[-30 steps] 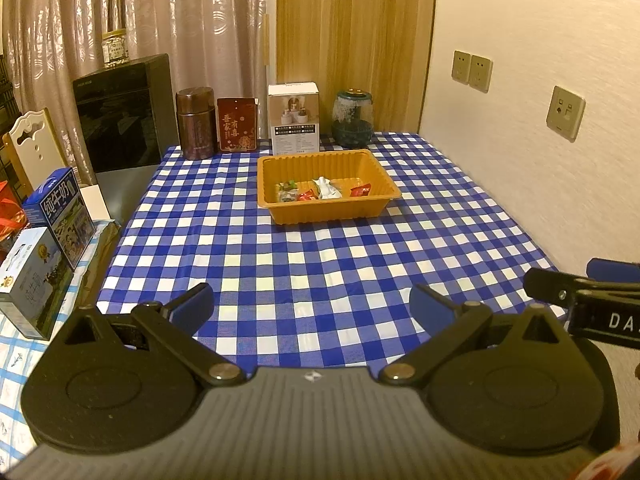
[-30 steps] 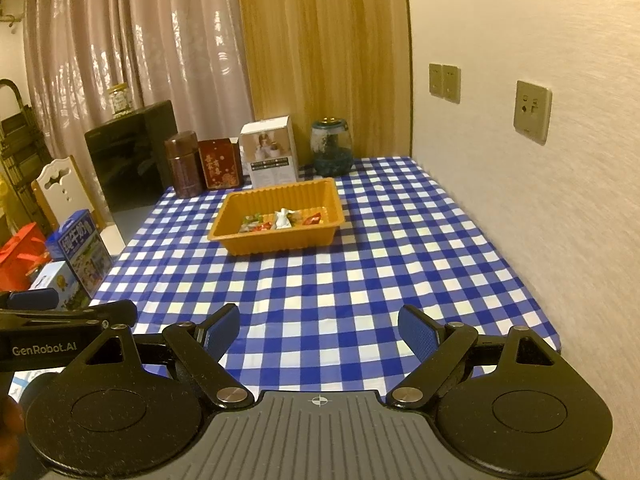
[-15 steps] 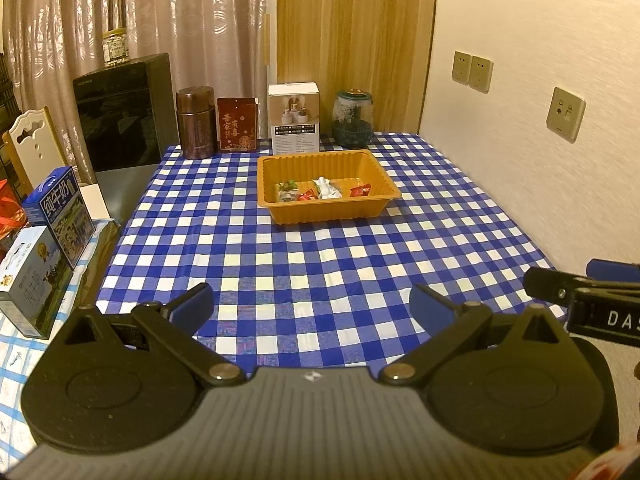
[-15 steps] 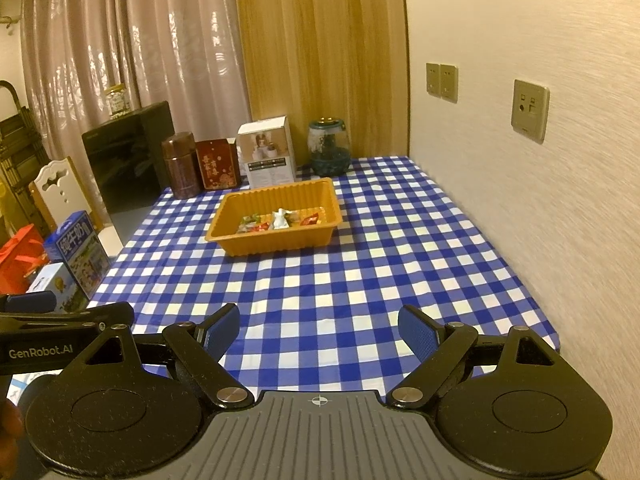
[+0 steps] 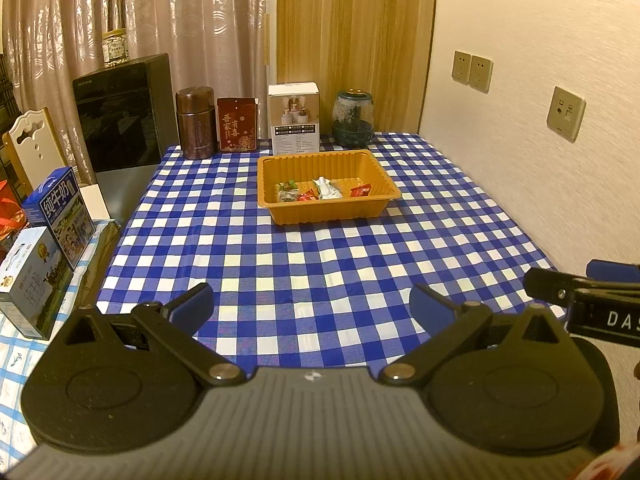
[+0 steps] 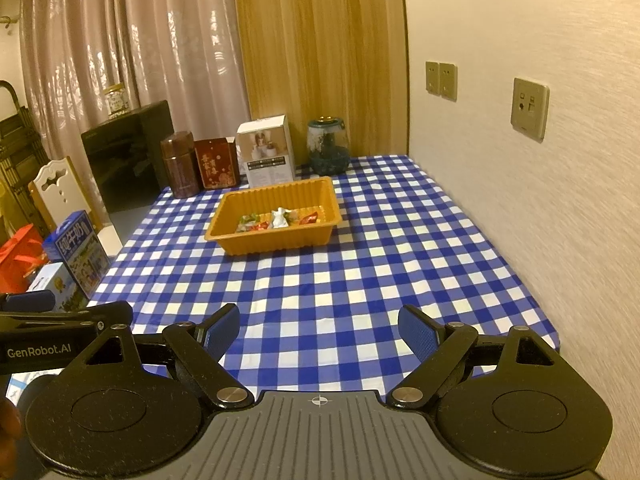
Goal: Organize snacks
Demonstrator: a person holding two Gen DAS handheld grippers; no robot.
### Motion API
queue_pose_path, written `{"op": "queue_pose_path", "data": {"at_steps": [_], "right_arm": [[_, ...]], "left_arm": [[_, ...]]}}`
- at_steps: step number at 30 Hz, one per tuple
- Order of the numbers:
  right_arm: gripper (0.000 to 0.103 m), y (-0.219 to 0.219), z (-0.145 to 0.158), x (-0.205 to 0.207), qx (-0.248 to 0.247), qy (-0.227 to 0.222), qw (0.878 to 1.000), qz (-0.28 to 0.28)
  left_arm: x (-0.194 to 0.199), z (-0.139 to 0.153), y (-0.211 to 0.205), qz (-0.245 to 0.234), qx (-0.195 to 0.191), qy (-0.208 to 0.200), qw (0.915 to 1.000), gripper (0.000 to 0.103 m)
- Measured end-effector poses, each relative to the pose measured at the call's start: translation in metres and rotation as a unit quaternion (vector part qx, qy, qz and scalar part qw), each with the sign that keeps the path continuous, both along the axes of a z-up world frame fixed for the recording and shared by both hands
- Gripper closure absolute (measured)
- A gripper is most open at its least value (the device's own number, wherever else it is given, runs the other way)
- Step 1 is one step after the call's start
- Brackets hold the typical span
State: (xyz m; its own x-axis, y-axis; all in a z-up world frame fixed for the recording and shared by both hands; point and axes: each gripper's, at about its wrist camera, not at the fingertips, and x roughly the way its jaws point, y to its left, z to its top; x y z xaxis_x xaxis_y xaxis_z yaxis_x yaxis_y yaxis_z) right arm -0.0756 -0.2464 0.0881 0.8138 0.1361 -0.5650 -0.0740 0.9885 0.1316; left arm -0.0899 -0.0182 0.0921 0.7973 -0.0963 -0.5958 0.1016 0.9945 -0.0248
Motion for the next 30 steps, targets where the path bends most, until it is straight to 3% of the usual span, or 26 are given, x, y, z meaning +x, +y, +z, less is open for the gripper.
{"op": "queue_pose_path", "data": {"at_steps": [30], "right_arm": [[0.017, 0.0046, -0.0013, 0.001, 0.001, 0.002, 1.0, 0.0]], "left_arm": [[-0.0001, -0.0012, -0.0034, -0.006, 0.002, -0.004, 1.0, 0.0]]}}
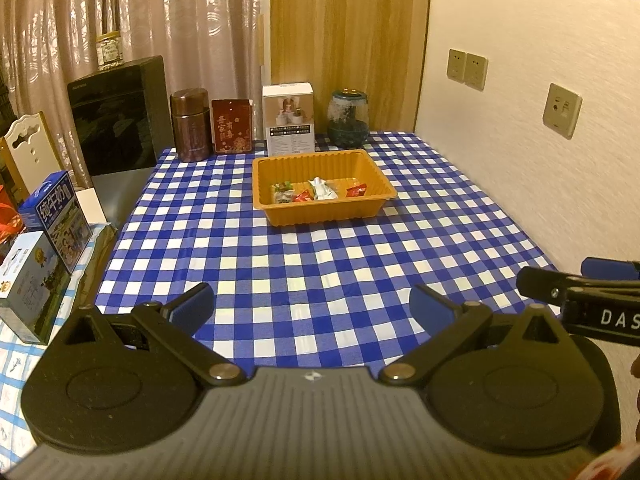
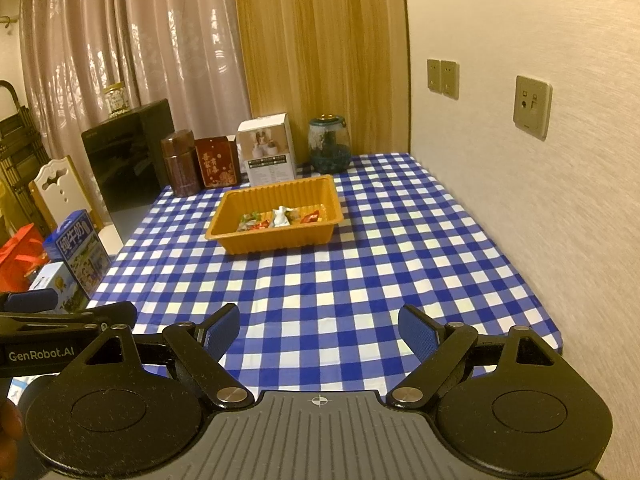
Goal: Organize snacks
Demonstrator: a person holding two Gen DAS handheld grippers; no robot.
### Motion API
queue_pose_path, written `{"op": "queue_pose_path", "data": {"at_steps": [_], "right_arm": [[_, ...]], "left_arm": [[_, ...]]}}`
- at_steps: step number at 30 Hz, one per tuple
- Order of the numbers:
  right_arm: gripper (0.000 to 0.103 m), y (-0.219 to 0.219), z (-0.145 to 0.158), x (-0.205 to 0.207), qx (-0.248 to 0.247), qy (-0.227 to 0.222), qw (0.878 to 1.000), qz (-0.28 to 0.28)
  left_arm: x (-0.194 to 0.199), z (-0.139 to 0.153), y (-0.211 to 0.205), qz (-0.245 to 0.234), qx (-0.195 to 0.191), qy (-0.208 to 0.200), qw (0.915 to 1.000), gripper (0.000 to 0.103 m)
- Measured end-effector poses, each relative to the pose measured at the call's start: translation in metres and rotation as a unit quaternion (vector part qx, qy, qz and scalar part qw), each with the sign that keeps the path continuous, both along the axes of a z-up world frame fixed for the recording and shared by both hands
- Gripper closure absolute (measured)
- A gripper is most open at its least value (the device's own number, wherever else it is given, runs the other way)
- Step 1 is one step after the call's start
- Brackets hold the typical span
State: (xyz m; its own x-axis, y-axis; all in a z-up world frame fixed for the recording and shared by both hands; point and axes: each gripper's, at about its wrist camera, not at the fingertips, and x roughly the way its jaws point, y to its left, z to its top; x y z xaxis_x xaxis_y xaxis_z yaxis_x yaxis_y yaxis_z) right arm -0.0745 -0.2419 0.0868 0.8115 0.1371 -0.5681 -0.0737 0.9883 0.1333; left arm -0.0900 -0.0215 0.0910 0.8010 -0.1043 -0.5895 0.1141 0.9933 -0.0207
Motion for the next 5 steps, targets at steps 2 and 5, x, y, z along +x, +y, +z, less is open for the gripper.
{"op": "queue_pose_path", "data": {"at_steps": [2, 5], "right_arm": [[0.017, 0.0001, -0.0001, 0.0002, 0.0, 0.0, 1.0, 0.0], [0.017, 0.0003, 0.0001, 0.0001, 0.0, 0.001, 1.0, 0.0]], "left_arm": [[-0.0014, 0.0002, -0.0013, -0.001, 0.0, -0.008, 1.0, 0.0], [-0.0009, -0.0001, -0.0018, -0.001, -0.003, -0.009, 1.0, 0.0]]}}
